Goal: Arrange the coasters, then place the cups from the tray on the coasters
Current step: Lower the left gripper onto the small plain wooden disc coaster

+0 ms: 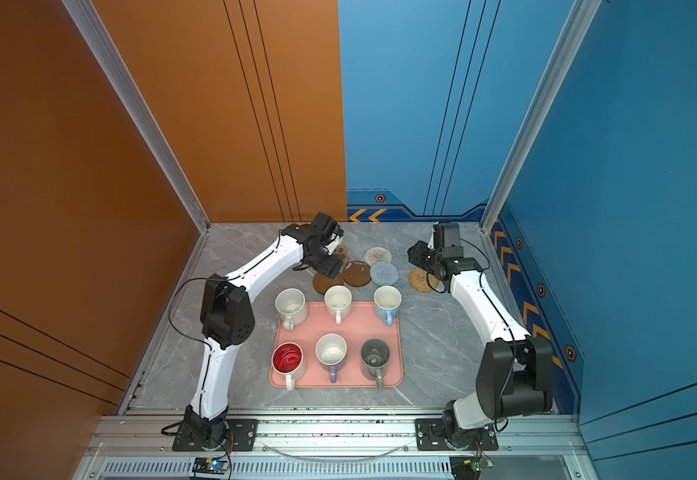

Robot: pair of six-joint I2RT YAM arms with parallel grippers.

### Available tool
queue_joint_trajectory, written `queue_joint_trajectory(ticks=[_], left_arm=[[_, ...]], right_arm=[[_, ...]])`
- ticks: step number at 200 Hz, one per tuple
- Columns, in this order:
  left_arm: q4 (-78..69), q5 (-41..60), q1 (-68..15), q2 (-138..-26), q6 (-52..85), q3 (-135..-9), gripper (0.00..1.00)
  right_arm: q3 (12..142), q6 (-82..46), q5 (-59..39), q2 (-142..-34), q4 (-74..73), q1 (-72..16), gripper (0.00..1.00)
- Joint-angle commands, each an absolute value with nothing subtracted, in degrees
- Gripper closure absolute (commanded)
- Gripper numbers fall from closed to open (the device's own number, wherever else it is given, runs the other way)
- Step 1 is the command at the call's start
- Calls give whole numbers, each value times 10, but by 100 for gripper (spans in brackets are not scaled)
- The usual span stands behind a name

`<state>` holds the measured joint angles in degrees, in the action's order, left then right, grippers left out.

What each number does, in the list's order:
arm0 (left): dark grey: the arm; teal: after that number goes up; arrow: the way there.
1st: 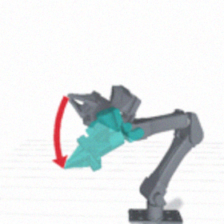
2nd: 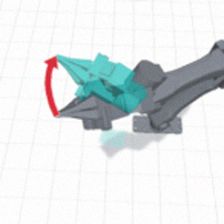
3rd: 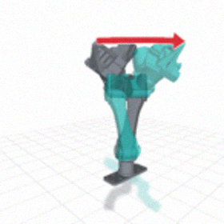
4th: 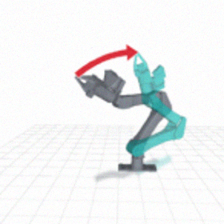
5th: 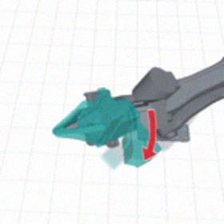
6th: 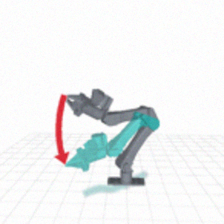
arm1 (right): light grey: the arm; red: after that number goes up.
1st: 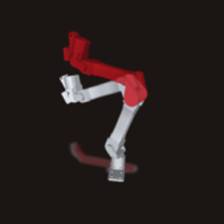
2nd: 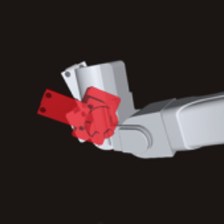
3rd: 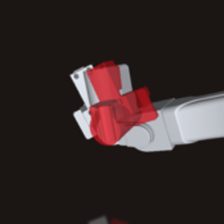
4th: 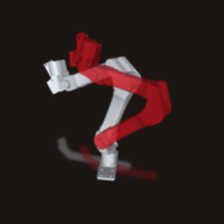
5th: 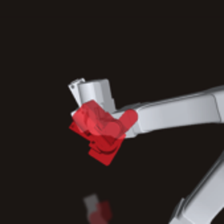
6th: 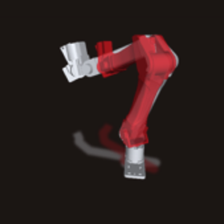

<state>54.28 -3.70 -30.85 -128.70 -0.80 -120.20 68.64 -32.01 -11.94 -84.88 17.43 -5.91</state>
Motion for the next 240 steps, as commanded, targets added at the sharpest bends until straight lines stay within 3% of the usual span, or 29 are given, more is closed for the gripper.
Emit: queue_joint_trajectory(ticks=[1, 147, 240], left_arm=[[602, -21, -314, -1306, 1, -1240, 10], [601, -59, -327, -1410, 38, -1291, 6], [602, -81, -316, -1437, 43, -1276, 9]], right_arm=[[669, -333, -127, -826, 147, -61, 58], [617, -345, -141, -814, 125, -59, 56], [613, -348, -149, -818, 123, -57, 56]])
